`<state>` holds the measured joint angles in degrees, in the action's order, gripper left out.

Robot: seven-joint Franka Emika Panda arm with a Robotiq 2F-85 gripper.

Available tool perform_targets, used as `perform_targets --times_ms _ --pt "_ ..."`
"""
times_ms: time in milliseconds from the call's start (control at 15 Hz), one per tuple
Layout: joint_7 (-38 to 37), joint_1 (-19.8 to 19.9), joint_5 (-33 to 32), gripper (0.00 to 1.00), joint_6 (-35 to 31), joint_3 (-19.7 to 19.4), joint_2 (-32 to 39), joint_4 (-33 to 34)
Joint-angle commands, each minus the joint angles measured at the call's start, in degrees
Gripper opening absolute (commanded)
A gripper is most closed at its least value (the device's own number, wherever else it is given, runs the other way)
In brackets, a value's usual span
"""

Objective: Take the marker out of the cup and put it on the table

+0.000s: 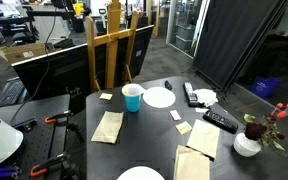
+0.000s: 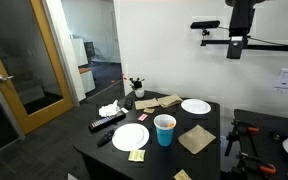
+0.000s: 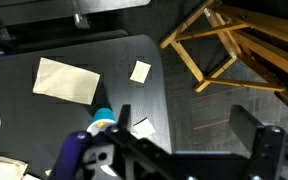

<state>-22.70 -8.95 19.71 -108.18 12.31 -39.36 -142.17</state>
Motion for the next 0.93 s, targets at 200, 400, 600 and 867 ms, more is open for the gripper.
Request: perform_targets --times_ms 200,400,600,867 --pt "0.3 0.6 0.3 1.00 0.3 0.4 0.0 0.2" --pt "0.3 0.6 0.3 1.00 0.3 0.4 0.0 0.2" --pt "0.3 2.1 -4.1 1.00 -1.8 2.0 2.8 0.8" --pt "0.5 3.8 -9.6 1.00 -6.8 2.5 7.1 1.3"
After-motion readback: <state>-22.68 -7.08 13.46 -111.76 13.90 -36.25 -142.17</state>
